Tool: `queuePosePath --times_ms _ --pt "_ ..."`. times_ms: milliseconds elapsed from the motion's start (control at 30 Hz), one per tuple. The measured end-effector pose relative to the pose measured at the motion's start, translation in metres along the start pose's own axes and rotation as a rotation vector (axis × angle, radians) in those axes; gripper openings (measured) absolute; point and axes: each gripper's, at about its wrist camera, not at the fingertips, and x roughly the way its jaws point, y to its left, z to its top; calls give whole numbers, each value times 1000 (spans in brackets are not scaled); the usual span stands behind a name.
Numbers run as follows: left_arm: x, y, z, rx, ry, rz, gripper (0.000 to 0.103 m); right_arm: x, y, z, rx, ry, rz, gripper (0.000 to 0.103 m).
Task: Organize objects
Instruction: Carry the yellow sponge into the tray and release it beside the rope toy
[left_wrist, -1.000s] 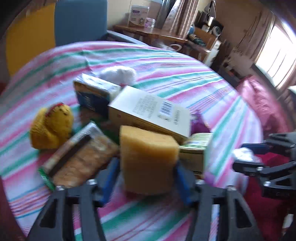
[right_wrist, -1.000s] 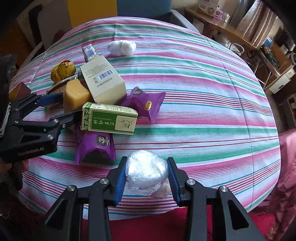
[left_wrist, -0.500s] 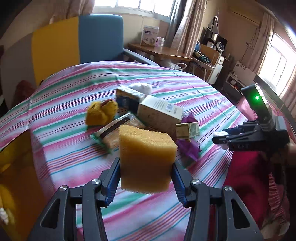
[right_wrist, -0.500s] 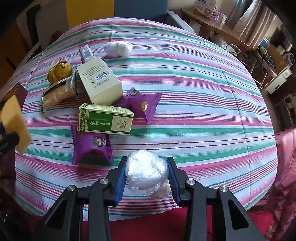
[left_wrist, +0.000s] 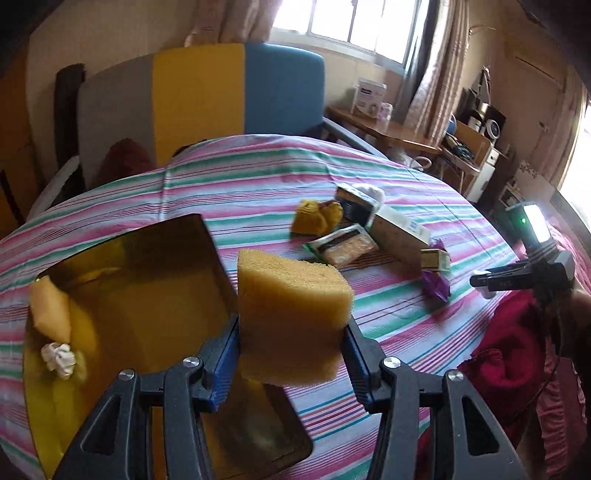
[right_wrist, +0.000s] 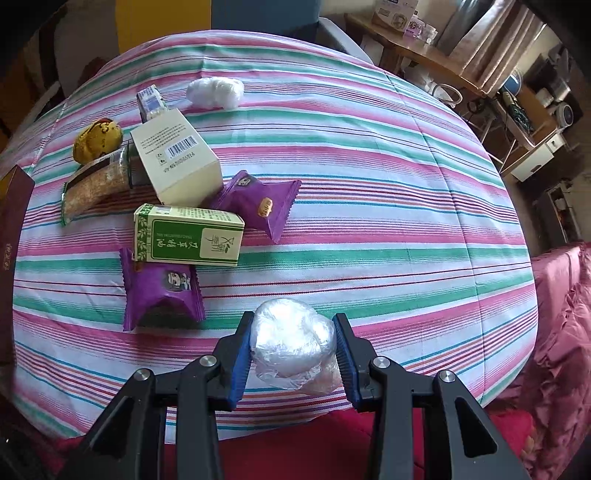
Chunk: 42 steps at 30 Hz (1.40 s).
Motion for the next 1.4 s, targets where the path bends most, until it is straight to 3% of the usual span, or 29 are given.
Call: queuePosePath --times_ms 400,733,867,1167,1300,1400 --pt "-29 56 -20 -79 -18 90 53 -2 -3 -1 33 -3 -41 42" --pt "-55 167 -67 -262 31 263 53 -4 -4 -1 38 -25 -42 42" --pt "-45 192 -76 -304 74 283 53 -6 -5 -2 43 -37 -40 42" --pt "-24 210 -75 -313 128 336 57 -6 -5 -2 55 -46 -39 42" --pt "-32 210 -74 -312 100 307 68 -7 -6 -2 64 -47 -45 42" --pt "-38 209 -72 -301 79 321 68 -7 -6 -2 70 -48 -54 42"
